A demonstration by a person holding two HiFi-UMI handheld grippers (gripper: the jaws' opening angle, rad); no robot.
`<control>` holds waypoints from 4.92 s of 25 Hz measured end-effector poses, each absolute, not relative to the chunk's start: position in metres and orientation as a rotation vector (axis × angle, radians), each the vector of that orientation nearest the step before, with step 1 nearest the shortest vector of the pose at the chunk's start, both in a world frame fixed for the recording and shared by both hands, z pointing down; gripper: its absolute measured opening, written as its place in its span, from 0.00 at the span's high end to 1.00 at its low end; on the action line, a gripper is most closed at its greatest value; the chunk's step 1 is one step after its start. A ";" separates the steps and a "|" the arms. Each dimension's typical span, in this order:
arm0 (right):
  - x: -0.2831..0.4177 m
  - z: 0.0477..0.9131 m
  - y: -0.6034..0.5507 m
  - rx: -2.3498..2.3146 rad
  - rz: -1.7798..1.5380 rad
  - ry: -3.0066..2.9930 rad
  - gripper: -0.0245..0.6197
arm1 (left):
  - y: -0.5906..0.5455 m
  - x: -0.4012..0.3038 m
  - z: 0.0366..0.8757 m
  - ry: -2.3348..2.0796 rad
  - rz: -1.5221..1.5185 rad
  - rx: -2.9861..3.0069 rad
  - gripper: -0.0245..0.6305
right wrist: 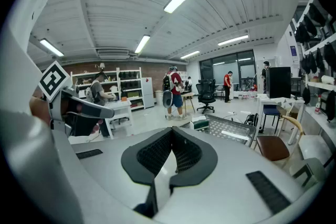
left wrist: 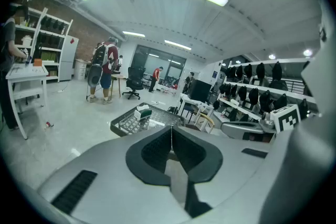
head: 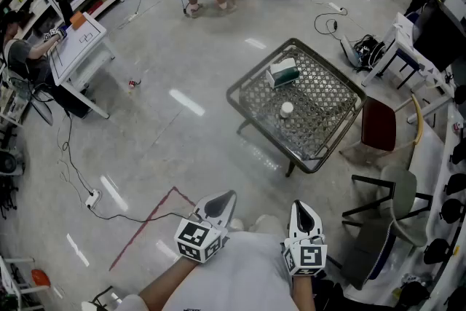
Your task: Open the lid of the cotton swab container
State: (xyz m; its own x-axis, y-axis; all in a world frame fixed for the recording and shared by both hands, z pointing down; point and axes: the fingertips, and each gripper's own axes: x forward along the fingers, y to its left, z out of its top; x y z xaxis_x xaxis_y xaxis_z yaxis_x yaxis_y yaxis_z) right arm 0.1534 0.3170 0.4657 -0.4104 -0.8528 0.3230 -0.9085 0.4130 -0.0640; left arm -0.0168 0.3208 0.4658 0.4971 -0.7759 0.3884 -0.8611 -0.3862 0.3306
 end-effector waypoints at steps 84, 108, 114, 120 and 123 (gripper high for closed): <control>0.144 0.771 -0.076 1.710 0.577 -1.969 0.51 | -0.055 -0.004 0.539 -0.865 0.336 2.626 0.96; 0.154 0.856 -0.116 1.656 0.756 -1.855 0.57 | -0.059 -0.009 0.562 -0.908 0.396 2.567 0.96; 0.145 0.843 -0.121 1.608 0.706 -1.904 0.58 | -0.060 -0.010 0.561 -0.930 0.371 2.554 0.96; 0.140 0.813 -0.126 1.575 0.675 -1.981 0.59 | -0.059 -0.005 0.557 -0.943 0.381 2.565 0.96; 0.139 0.787 -0.128 1.596 0.649 -2.018 0.59 | -0.058 -0.001 0.553 -0.940 0.367 2.572 0.96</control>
